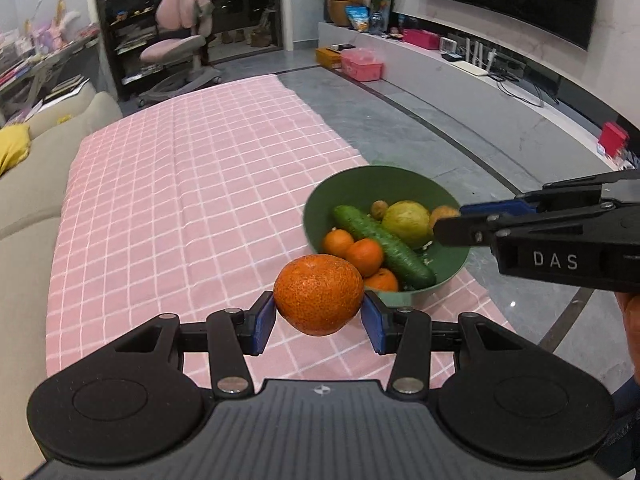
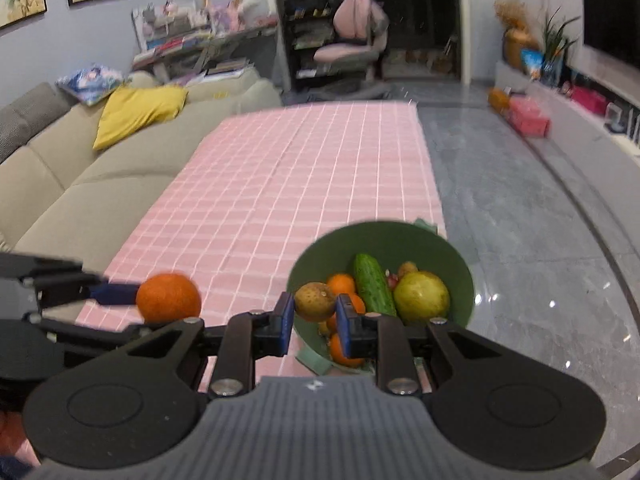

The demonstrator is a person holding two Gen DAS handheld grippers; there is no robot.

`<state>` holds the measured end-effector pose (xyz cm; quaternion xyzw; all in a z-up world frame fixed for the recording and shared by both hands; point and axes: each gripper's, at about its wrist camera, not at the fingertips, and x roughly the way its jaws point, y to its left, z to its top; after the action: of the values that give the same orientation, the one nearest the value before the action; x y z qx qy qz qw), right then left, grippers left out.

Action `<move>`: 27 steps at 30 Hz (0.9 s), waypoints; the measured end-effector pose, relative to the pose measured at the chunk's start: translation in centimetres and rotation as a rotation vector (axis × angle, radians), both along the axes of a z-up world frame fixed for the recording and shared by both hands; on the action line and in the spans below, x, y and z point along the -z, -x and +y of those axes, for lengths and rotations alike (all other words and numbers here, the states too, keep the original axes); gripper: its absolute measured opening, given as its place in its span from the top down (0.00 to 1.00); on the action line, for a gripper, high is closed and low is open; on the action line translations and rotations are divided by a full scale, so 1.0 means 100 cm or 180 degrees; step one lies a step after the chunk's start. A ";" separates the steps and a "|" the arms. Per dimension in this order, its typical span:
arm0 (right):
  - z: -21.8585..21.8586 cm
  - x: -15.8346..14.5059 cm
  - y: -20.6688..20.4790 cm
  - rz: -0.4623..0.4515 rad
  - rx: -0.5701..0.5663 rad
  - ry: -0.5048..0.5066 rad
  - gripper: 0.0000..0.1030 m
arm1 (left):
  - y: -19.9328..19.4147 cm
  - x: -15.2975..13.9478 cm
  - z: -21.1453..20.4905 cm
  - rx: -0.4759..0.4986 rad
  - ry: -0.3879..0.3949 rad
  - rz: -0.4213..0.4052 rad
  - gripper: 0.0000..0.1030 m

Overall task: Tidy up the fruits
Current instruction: 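Lower the kiwi and orange into the colander and open both tools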

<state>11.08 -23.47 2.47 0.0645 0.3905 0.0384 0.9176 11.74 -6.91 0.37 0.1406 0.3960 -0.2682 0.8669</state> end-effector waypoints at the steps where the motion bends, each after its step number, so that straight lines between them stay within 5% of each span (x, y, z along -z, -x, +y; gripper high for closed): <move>1: -0.008 0.001 -0.004 0.0060 -0.0016 -0.0031 0.82 | -0.002 0.002 -0.006 0.0055 -0.0025 -0.0015 0.49; 15: -0.079 0.023 -0.053 0.0463 -0.0116 0.0000 0.82 | -0.043 0.038 -0.084 0.0688 -0.0294 0.0290 0.49; 27: -0.095 0.054 -0.086 0.0853 -0.0339 -0.0054 0.82 | -0.054 0.074 -0.116 0.0647 -0.0223 0.0725 0.49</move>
<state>19.72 -32.96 -2.94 0.0559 0.5120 0.0814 0.8533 17.09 -18.46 -7.03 0.1787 0.4846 -0.3547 0.7794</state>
